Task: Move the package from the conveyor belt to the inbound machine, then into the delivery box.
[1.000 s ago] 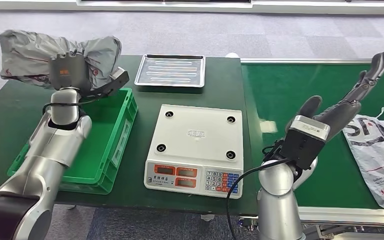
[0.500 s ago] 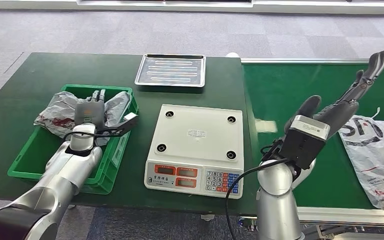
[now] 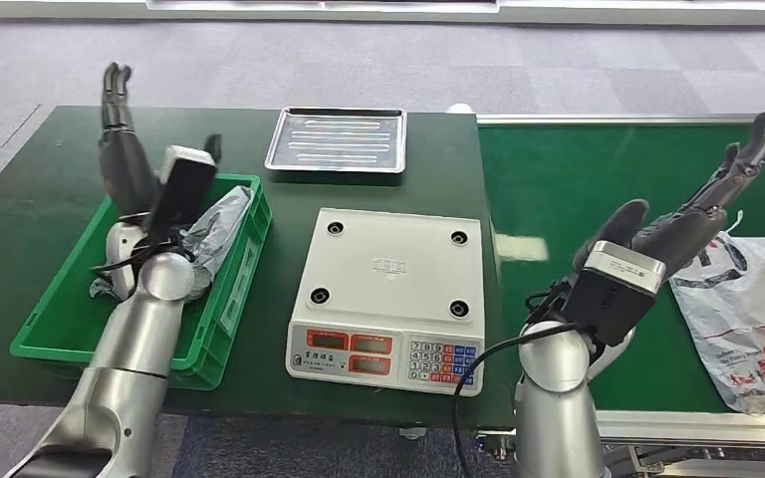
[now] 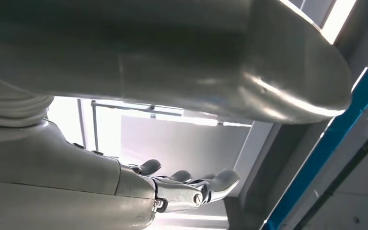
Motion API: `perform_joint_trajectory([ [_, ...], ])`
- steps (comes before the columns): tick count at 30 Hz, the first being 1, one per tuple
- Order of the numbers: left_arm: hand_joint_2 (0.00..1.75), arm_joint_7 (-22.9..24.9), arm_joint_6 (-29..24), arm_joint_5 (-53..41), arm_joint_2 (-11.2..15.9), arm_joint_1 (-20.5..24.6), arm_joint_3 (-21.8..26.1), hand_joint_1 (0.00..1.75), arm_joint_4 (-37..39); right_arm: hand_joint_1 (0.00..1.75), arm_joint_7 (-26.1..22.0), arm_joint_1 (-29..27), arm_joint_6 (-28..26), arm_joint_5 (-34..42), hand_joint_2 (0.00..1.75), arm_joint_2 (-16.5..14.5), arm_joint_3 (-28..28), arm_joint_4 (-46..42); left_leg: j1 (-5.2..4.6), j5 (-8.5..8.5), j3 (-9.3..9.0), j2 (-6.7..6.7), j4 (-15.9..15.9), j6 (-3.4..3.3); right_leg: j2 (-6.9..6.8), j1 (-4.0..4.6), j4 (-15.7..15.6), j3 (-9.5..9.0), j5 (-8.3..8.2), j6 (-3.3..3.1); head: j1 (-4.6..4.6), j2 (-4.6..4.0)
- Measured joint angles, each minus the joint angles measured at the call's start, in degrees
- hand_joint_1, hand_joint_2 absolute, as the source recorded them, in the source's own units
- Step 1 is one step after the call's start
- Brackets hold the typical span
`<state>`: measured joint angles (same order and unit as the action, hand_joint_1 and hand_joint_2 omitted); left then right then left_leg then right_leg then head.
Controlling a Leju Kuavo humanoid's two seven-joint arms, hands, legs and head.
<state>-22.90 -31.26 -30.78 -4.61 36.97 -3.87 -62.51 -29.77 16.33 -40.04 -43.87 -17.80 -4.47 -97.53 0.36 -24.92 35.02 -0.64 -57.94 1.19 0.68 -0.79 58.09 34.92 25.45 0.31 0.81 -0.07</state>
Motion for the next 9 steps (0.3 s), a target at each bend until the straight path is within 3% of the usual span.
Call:
perform_joint_trajectory([
  [2, 0.00, -3.1, 2.9, 13.4, -1.6, -2.9, 1.8, 0.00, -10.6, 0.00, -0.3, -0.2, 0.0, 0.7, 0.00, 0.1, 0.3, 0.0, -0.02, -0.07, -0.02, -0.12, 0.0, 0.00, 0.14, 0.00, 0.0, 0.02, 0.01, 0.00, 0.00, 0.00],
  [6, 0.00, -9.9, 8.9, 23.9, -3.9, -10.8, 3.3, 0.00, -30.4, 0.00, 0.6, -0.6, 0.0, 2.1, 0.00, 0.3, 0.3, 0.3, 0.03, -0.09, 0.00, 0.00, 0.0, 0.02, -0.01, 0.09, 0.0, -0.03, 0.16, -0.05, -0.01, 0.00],
  [8, 0.87, -10.9, 10.8, 27.2, -4.6, -14.4, 3.3, 0.00, -37.7, 0.00, 0.9, -1.0, 0.1, 2.8, 0.00, 0.5, 0.1, 0.4, 0.03, -0.11, 0.00, 0.05, 0.0, 0.04, -0.09, 0.12, 0.0, -0.05, 0.21, -0.07, -0.01, 0.00],
  [9, 1.16, -11.1, 11.2, 28.0, -4.8, -15.3, 3.3, 0.00, -39.3, 0.00, 1.0, -1.1, 0.1, 3.1, 0.00, 0.5, 0.0, 0.4, 0.04, -0.11, 0.00, 0.06, 0.0, 0.05, -0.11, 0.12, 0.0, -0.06, 0.22, -0.08, -0.01, 0.00],
])
